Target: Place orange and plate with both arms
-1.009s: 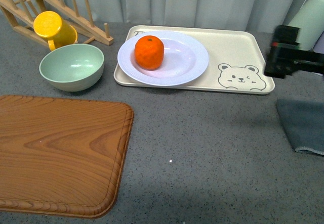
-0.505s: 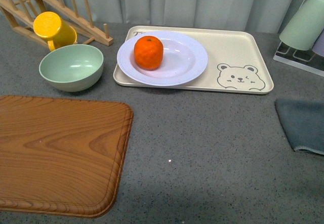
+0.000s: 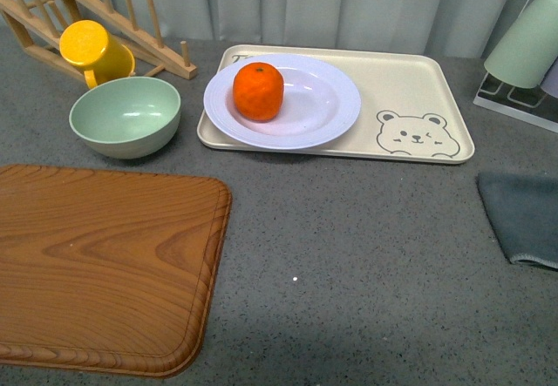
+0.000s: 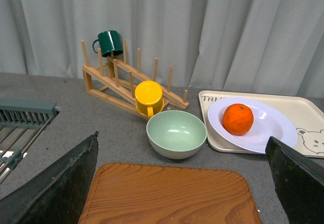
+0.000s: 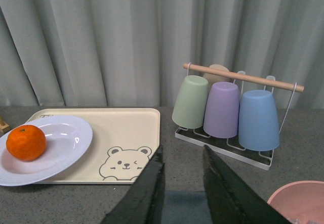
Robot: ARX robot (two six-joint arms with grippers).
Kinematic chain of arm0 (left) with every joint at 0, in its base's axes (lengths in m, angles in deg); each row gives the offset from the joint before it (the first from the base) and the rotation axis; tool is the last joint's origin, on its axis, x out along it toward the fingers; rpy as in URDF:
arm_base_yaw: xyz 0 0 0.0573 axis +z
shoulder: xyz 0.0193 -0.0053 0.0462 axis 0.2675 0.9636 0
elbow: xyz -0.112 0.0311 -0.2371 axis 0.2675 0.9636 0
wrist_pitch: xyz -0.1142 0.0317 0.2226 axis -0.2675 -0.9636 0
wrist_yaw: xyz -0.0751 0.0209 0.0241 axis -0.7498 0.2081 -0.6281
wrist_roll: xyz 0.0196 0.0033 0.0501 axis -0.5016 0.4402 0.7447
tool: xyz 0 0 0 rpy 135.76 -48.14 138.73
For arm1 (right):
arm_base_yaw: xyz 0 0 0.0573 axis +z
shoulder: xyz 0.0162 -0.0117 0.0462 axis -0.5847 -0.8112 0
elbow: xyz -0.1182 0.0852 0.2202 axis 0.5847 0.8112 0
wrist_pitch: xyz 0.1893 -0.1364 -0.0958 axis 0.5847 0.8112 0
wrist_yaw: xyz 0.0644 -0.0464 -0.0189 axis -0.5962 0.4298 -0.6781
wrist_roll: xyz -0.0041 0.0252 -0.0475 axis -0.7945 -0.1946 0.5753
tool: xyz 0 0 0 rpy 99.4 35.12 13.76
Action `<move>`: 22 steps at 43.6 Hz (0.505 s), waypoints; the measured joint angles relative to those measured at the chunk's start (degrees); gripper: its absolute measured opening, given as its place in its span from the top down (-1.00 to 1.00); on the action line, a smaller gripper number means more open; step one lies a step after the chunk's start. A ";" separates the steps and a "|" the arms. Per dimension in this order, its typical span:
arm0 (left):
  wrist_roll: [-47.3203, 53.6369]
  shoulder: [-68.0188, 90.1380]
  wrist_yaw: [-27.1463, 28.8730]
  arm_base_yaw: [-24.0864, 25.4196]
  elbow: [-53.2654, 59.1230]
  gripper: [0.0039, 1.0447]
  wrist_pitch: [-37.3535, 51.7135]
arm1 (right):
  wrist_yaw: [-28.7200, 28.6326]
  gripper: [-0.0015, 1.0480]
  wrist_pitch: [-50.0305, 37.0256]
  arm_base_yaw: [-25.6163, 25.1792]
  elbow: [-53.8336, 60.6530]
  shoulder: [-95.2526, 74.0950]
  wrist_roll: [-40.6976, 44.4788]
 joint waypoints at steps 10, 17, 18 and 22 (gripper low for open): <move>0.00 0.00 0.00 0.00 0.00 -0.88 0.00 | -0.04 0.98 14.19 0.00 0.00 13.92 0.13; 0.00 0.00 0.00 0.00 0.00 -0.88 0.00 | -0.09 0.98 19.15 0.00 0.00 19.17 0.13; 0.00 0.00 0.00 0.00 0.00 -0.88 0.00 | -0.09 0.98 19.87 0.00 0.00 19.91 0.13; 0.00 0.00 0.00 0.00 0.00 -0.88 0.00 | -0.07 0.98 21.90 0.00 0.00 21.92 0.13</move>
